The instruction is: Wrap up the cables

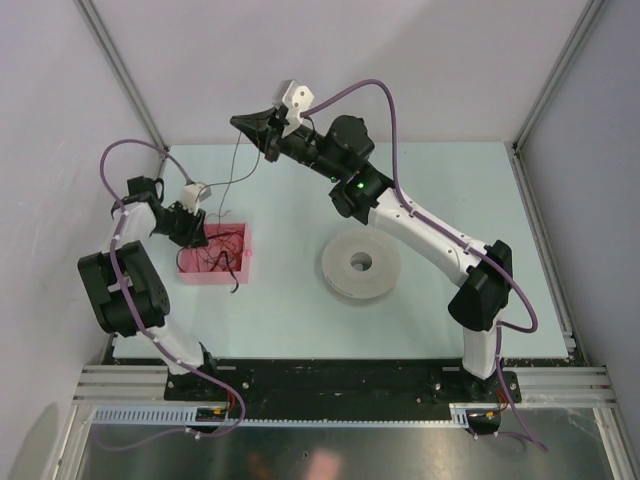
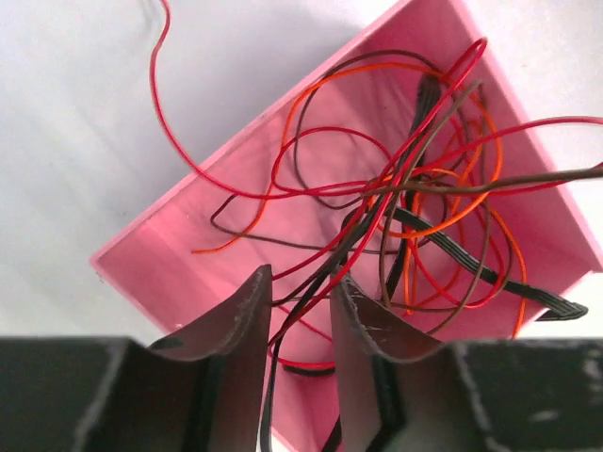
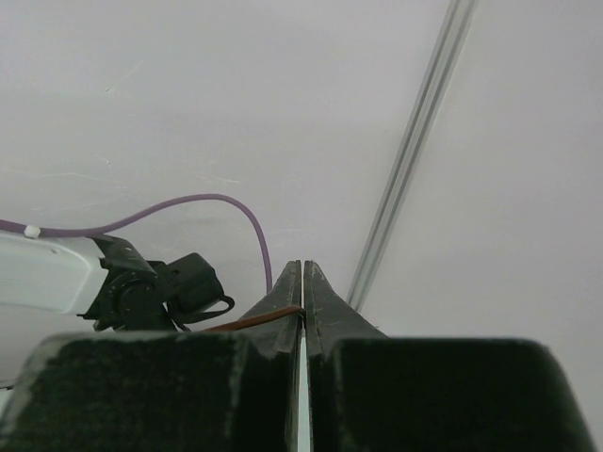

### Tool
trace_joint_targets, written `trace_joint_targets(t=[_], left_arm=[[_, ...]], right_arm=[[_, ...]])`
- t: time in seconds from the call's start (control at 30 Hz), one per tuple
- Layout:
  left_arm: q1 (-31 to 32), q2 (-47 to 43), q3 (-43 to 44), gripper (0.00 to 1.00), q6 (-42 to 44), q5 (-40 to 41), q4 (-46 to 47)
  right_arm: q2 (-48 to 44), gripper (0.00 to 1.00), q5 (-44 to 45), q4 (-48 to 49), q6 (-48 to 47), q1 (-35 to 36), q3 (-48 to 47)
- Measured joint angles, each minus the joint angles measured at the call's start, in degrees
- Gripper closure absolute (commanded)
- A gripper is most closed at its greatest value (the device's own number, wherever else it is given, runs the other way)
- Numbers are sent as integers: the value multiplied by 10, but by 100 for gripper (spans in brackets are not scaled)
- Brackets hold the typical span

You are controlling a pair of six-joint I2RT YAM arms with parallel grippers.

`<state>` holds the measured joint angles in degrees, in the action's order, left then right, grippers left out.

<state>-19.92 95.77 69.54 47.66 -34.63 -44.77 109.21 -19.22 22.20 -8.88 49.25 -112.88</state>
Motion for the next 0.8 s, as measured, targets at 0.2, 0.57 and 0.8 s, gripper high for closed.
trace_joint_targets(t=[0.2, 0.57, 0.8], left_arm=[[1, 16, 15, 98, -7, 39, 3], [-7, 47, 23, 100, -16, 101, 7], [-7, 63, 32, 100, -28, 123, 10]], right_arm=[[0, 100, 14, 4, 0, -1, -1], [-46, 100, 47, 7, 3, -23, -13], [-92, 100, 53, 11, 2, -36, -31]])
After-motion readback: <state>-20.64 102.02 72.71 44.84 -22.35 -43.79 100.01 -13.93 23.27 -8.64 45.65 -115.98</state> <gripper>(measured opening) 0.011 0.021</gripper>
